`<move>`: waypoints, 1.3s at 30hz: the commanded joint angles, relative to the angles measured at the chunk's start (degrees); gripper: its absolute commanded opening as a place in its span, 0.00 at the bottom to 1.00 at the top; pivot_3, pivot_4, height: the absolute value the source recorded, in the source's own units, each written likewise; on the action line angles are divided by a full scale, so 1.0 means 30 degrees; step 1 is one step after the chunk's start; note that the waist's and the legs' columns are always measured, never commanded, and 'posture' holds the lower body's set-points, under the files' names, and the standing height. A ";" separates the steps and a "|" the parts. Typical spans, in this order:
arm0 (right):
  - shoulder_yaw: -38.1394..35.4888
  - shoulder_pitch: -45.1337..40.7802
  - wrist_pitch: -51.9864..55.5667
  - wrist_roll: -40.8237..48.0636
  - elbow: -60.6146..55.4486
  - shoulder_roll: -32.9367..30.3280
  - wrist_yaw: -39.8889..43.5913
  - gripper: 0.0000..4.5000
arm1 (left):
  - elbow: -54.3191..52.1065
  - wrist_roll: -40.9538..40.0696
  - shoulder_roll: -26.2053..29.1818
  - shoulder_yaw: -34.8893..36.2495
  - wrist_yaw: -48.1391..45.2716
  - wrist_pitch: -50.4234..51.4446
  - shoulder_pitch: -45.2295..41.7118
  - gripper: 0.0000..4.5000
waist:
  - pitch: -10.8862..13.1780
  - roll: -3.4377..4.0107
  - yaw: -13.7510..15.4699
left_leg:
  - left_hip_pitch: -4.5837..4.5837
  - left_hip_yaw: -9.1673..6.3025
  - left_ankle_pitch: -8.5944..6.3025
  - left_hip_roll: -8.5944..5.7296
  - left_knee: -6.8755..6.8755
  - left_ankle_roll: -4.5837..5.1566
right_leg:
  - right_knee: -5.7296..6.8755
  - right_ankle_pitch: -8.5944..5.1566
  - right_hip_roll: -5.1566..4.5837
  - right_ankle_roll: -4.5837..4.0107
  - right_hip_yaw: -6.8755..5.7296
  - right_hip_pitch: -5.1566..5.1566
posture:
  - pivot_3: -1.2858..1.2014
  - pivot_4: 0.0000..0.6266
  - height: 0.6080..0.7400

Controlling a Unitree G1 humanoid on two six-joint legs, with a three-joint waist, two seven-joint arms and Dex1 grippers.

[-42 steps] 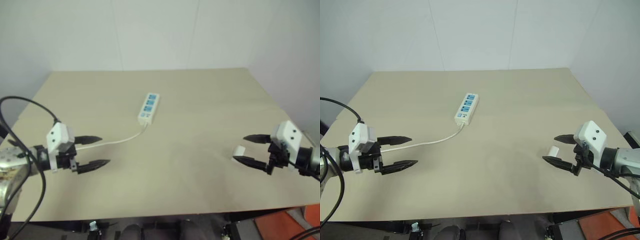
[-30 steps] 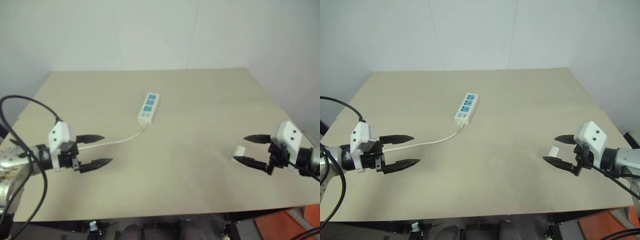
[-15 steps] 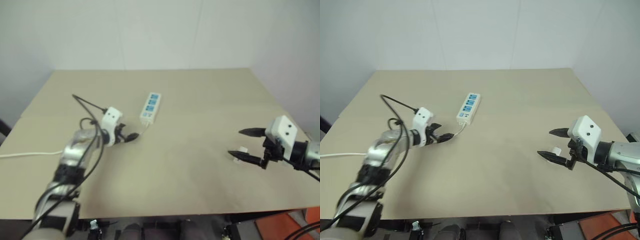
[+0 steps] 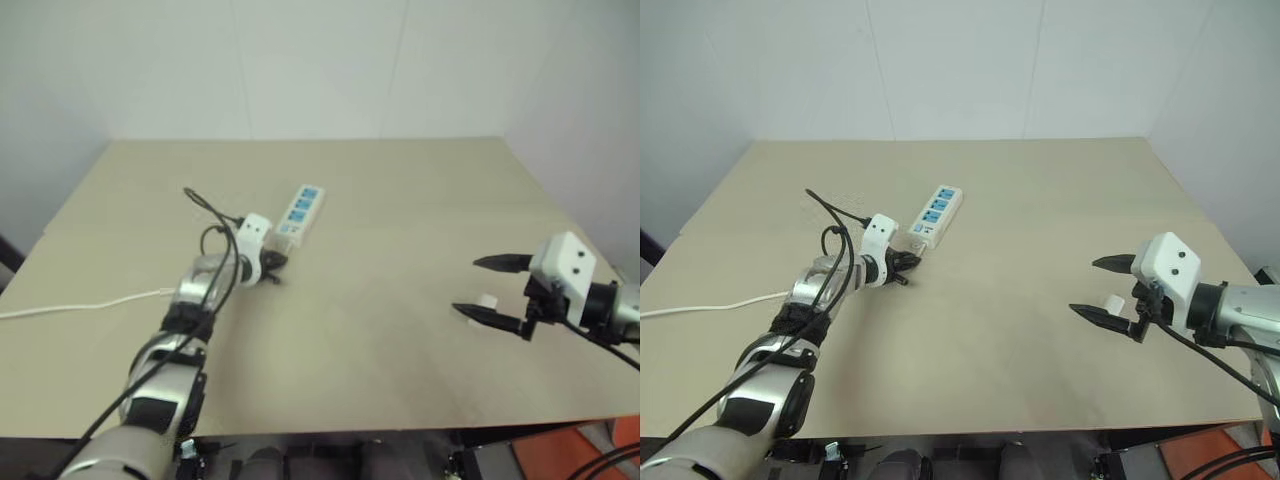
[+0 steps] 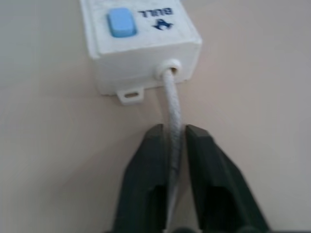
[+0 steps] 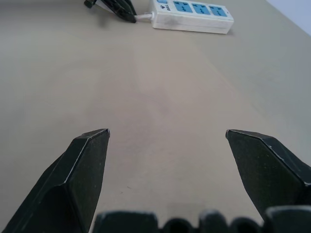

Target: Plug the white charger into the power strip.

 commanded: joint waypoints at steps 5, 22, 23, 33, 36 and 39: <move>-0.0602 0.0181 0.0067 0.0597 -0.0672 -0.0192 -0.0085 1.00 | -1.1616 -0.1512 0.3654 -0.1043 -0.4777 0.0605 0.6945 0.01 | -0.0002 0.0006 -0.0321 | 0.0019 -0.0001 -0.0001 0.0024 -0.0047 0.0000 | 0.0016 -0.0001 0.0007 -0.0003 0.0066 -0.0023 | 0.52 0.24 1.00; 0.0280 -0.0443 -0.0230 0.0482 -0.0218 -0.0104 -0.0175 1.00 | -1.8188 -0.6116 0.5143 0.2500 -0.6353 -0.1469 1.1887 0.89 | 0.0001 0.0004 -0.0110 | 0.0016 0.0016 -0.0001 0.0024 -0.0025 -0.0001 | 0.0005 -0.0004 0.0000 -0.0005 0.0017 -0.0012 | 0.52 0.24 1.00; 0.0276 -0.0423 -0.0210 0.0491 -0.0270 -0.0072 -0.0225 1.00 | -1.7911 -0.5617 0.4552 0.2346 -0.5691 -0.2229 1.1749 0.96 | 0.0001 0.0004 -0.0064 | 0.0016 0.0015 -0.0001 0.0022 -0.0025 -0.0001 | 0.0002 -0.0003 -0.0001 -0.0005 0.0017 -0.0008 | 0.52 0.24 1.00; 0.0026 -0.0068 0.0108 0.0823 -0.1013 0.0164 -0.0790 1.00 | -1.3631 -0.2060 0.2185 -0.0407 -0.4660 -0.7352 1.1521 0.99 | 0.0002 -0.0003 -0.0153 | 0.0017 0.0013 -0.0002 0.0014 -0.0018 0.0002 | 0.0001 0.0003 0.0002 -0.0011 0.0023 -0.0001 | 0.52 0.24 1.00; 0.0022 0.0030 0.0153 0.0877 -0.1156 0.0198 -0.0875 1.00 | -1.3280 -0.1902 0.1701 -0.0931 -0.4350 -0.7298 1.1730 0.99 | 0.0001 -0.0003 -0.0151 | 0.0017 0.0013 -0.0002 0.0014 -0.0016 0.0002 | 0.0003 0.0002 0.0002 -0.0010 0.0024 0.0000 | 0.52 0.24 1.00; 0.0035 0.0041 0.0167 0.0991 -0.1241 0.0248 -0.0853 1.00 | -1.2942 -0.0983 0.1270 -0.1342 -0.3405 -0.7445 1.1694 0.99 | 0.0001 -0.0002 -0.0107 | 0.0019 0.0011 -0.0002 0.0013 -0.0016 0.0002 | 0.0001 0.0002 0.0000 -0.0009 0.0023 0.0005 | 0.52 0.24 1.00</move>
